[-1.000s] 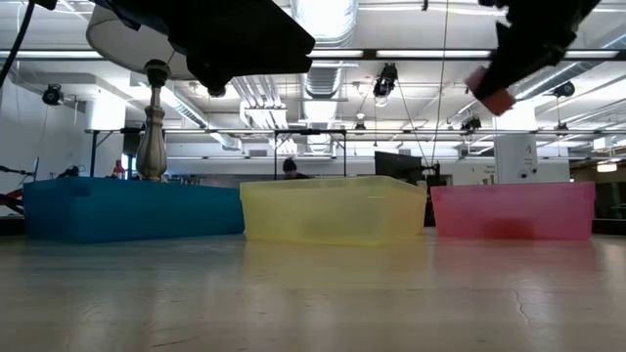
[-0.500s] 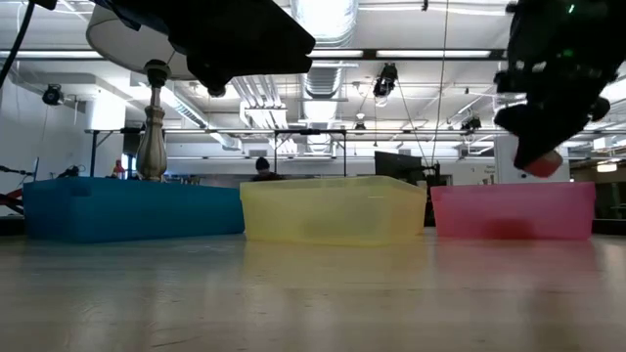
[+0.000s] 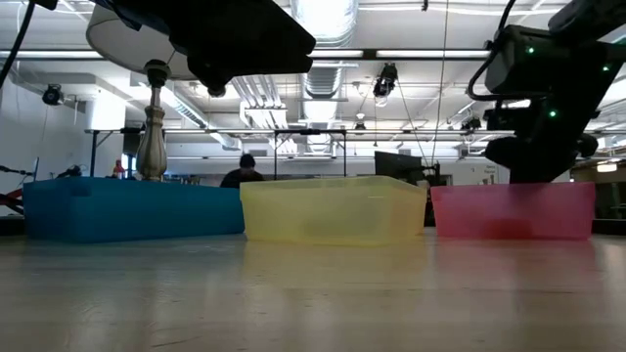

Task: Pick and place Stapler, Stapler remover, tape
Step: Put the pink tape into the pink bin, then return to Home Position

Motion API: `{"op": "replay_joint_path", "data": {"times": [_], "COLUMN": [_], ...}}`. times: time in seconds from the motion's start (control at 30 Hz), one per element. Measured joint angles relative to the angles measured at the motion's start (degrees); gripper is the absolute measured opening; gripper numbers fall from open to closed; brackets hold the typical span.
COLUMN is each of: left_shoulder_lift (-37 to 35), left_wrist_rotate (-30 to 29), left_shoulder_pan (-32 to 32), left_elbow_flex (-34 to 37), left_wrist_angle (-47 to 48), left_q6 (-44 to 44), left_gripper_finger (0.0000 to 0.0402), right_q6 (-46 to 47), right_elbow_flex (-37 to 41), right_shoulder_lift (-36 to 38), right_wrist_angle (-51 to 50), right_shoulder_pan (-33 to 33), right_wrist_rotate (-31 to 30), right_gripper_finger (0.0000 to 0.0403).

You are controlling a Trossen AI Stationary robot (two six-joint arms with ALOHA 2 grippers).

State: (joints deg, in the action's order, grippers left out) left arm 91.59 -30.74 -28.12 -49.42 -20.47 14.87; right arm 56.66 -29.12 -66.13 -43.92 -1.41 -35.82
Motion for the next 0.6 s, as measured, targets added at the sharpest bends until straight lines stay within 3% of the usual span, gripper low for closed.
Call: {"op": "replay_joint_path", "data": {"times": [0.33, 0.6], "left_shoulder_lift": [0.0, 0.0], "left_wrist_rotate": [0.0, 0.0], "left_shoulder_pan": [0.0, -0.1], "left_elbow_flex": [0.0, 0.0], "left_wrist_angle": [0.0, 0.0], "left_q6": [0.0, 0.1], "left_gripper_finger": [0.0153, 0.0153], "right_q6": [-3.5, -5.6], "right_elbow_flex": [-3.9, -11.5], "right_shoulder_lift": [0.0, 0.0], "right_wrist_angle": [-0.4, -0.2], "right_shoulder_pan": [0.0, -2.1], "right_wrist_rotate": [9.3, 9.4], "right_gripper_finger": [0.0171, 0.0150]}}
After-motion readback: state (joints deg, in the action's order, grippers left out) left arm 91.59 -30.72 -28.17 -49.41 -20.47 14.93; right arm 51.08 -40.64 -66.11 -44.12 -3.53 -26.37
